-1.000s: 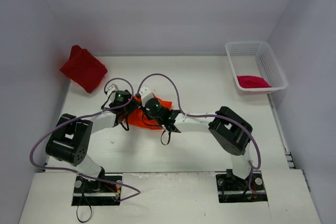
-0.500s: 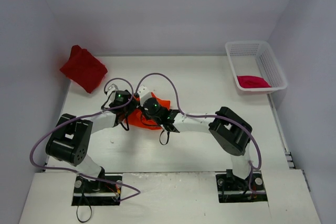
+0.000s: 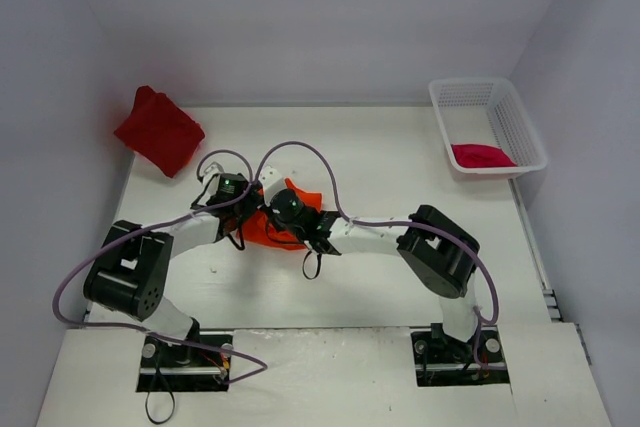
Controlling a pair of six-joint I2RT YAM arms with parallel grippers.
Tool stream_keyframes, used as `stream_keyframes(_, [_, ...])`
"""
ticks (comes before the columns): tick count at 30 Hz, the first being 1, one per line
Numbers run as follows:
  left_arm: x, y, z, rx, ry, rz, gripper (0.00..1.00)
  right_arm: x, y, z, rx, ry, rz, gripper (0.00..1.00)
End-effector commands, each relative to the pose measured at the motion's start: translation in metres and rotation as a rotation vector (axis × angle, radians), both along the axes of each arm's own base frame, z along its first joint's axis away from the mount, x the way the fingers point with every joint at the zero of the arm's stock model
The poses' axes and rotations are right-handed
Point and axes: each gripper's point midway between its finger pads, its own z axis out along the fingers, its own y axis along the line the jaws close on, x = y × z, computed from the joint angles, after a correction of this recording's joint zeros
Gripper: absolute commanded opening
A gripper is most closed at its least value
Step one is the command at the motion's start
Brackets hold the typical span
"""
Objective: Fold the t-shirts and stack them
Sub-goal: Smooth out wrinkles on the folded tshirt
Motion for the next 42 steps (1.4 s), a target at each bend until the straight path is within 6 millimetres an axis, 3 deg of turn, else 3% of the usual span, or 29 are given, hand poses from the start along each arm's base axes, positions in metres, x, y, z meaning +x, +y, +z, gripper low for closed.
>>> stream_keyframes(1, [-0.016, 0.005, 0.004, 0.041, 0.063, -0.016, 0.62, 0.008, 0.018, 0.052, 0.127, -0.075, -0.009, 0.04])
stream_keyframes(11, [-0.014, 0.011, 0.015, 0.036, 0.048, -0.003, 0.62, 0.007, 0.018, 0.056, 0.133, -0.082, -0.008, 0.04])
stream_keyframes(23, [-0.009, 0.021, 0.021, 0.054, 0.025, 0.024, 0.62, 0.006, 0.018, 0.044, 0.13, -0.066, -0.006, 0.03])
stream_keyframes(29, [0.009, 0.021, 0.057, 0.093, -0.069, -0.018, 0.62, 0.004, 0.017, 0.036, 0.119, -0.058, -0.004, 0.03])
stream_keyframes(34, [0.011, 0.023, 0.073, 0.117, -0.082, -0.036, 0.61, 0.003, 0.017, 0.033, 0.124, -0.051, -0.004, 0.03])
stream_keyframes(42, [-0.001, 0.032, 0.066, 0.114, -0.067, -0.008, 0.61, 0.0, 0.023, 0.037, 0.135, -0.051, 0.015, 0.03])
